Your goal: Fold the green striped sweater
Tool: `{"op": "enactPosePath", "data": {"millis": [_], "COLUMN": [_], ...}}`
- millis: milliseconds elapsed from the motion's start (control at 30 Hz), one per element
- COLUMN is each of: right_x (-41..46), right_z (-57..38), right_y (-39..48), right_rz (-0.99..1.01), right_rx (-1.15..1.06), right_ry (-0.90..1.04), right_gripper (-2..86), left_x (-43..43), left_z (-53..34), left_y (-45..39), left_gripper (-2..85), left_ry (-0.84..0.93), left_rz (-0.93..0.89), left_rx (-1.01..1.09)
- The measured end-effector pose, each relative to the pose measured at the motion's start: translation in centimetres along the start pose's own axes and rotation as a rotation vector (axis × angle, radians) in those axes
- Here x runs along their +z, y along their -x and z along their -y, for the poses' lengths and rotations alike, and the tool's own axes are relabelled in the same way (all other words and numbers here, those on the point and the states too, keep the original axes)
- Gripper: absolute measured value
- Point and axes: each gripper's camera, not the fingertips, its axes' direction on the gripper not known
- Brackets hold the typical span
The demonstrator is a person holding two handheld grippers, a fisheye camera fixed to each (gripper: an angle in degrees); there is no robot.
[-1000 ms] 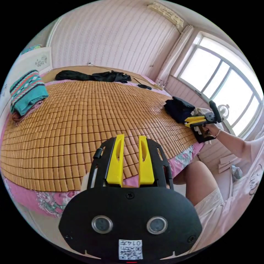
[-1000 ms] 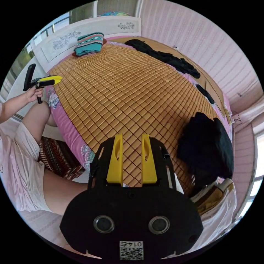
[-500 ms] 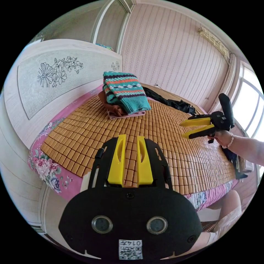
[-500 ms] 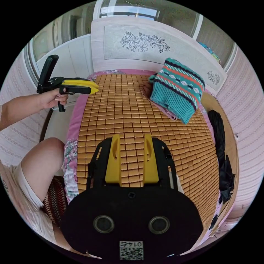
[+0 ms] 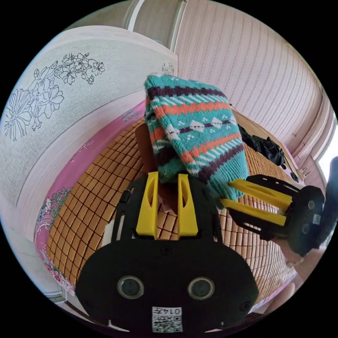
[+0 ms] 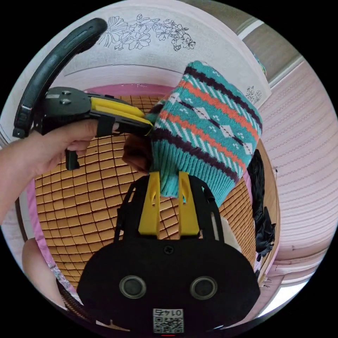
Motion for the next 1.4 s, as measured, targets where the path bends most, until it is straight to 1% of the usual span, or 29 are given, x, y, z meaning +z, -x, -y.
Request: {"op": "enactPosePath", "data": {"millis": [67,133,200,233,300,367,400,433,500,567,633,700,733,767,800,833,867,900,933,967,1033,1100,1167,1200,1233,1267,1333,1367,1400], "right_x": [-0.3,-1.6,-5.5,-6.7,-12.2,-16.2,-18.6,-19.8,-24.2,-27.2,-29.5,-30.8,-30.9,-30.8,-30.0,-29.4,-27.9,-26.5,-26.1,-26.3,-27.3,-28.2,-28.3,-28.0,-27.9,-27.6,-26.9,-26.3,-25.7], "right_z": [-0.5,-1.2,-3.8,-4.8,-9.9,-14.6,-18.2,-20.2,-27.8,-33.5,-39.8,-49.4,-51.9,-56.6,-61.0,-63.1,-66.9,-70.1,-71.4,-73.5,-75.7,-76.8,-76.7,-76.3,-76.0,-75.3,-74.2,-73.3,-72.6], "right_y": [-1.1,-3.3,-7.1,-8.2,-12.2,-14.9,-16.6,-17.4,-18.8,-18.0,-16.7,-14.7,-14.0,-12.5,-10.9,-10.0,-8.1,-6.2,-5.4,-4.0,-2.8,-2.3,-2.3,-2.5,-2.6,-2.9,-3.5,-4.0,-4.6], "right_rz": [0.059,0.165,0.252,0.277,0.36,0.33,0.358,0.383,0.455,0.438,0.403,0.416,0.417,0.408,0.389,0.384,0.4,0.426,0.432,0.41,0.39,0.382,0.373,0.378,0.381,0.385,0.361,0.349,0.334], "right_rx": [-0.031,0.016,0.124,0.152,0.257,0.361,0.441,0.476,0.547,0.557,0.597,0.77,0.825,0.92,1.008,1.055,1.14,1.192,1.209,1.238,1.277,1.284,1.257,1.235,1.22,1.189,1.177,1.169,1.167], "right_ry": [0.01,-0.002,-0.13,-0.168,-0.338,-0.43,-0.496,-0.532,-0.626,-0.654,-0.647,-0.594,-0.578,-0.517,-0.397,-0.326,-0.175,-0.041,0.01,0.046,0.026,-0.014,-0.033,-0.041,-0.044,-0.054,-0.061,-0.062,-0.057], "right_gripper": [3.7,2.9,2.2,2.1,1.7,1.5,1.4,1.3,1.2,1.2,1.2,1.3,1.3,1.3,1.2,1.2,1.1,0.9,0.7,0.4,0.2,0.4,0.8,1.3,1.9,3.2,8.8,11.8,14.1], "left_x": [-0.4,-1.7,-4.3,-6.6,-10.6,-15.6,-16.9,-19.8,-24.5,-30.6,-33.5,-34.2,-33.6,-32.2,-31.1,-28.5,-25.8,-24.6,-22.6,-21.6,-21.7,-22.7,-23.3,-23.3,-23.1,-22.8,-22.0,-21.5,-21.2], "left_z": [0.8,1.3,1.7,2.0,2.9,4.6,5.1,6.0,7.0,7.4,7.0,5.7,4.1,1.8,0.5,-2.3,-5.1,-6.5,-9.0,-11.1,-13.8,-16.4,-20.0,-20.9,-22.8,-24.5,-26.4,-27.1,-27.3], "left_y": [0.7,0.4,0.1,-0.1,-0.5,-2.1,-2.7,-4.4,-7.6,-13.4,-18.5,-24.5,-28.9,-33.2,-35.0,-38.2,-40.3,-40.9,-41.5,-41.3,-39.3,-36.3,-32.0,-31.0,-29.2,-27.9,-26.6,-26.1,-26.0], "left_gripper": [5.7,4.5,3.9,3.7,3.5,3.3,3.2,3.0,2.8,3.0,3.3,3.7,4.1,4.4,4.8,5.6,6.0,6.2,6.4,6.5,6.6,6.6,6.5,6.5,7.0,7.7,9.4,11.1,11.5], "left_ry": [0.029,0.02,-0.034,-0.097,-0.172,-0.227,-0.244,-0.283,-0.35,-0.435,-0.436,-0.358,-0.277,-0.181,-0.127,-0.01,0.096,0.135,0.196,0.231,0.195,0.125,0.099,0.099,0.104,0.131,0.182,0.211,0.221], "left_rz": [-0.019,0.004,0.002,-0.024,-0.105,-0.182,-0.189,-0.192,-0.216,-0.271,-0.34,-0.462,-0.54,-0.613,-0.653,-0.758,-0.876,-0.93,-1.001,-1.021,-0.994,-0.883,-0.691,-0.639,-0.526,-0.423,-0.311,-0.276,-0.281], "left_rx": [-0.031,-0.003,0.025,0.027,0.03,0.067,0.084,0.122,0.197,0.355,0.477,0.613,0.709,0.772,0.782,0.782,0.724,0.679,0.614,0.569,0.514,0.494,0.463,0.451,0.436,0.427,0.398,0.352,0.33]}}
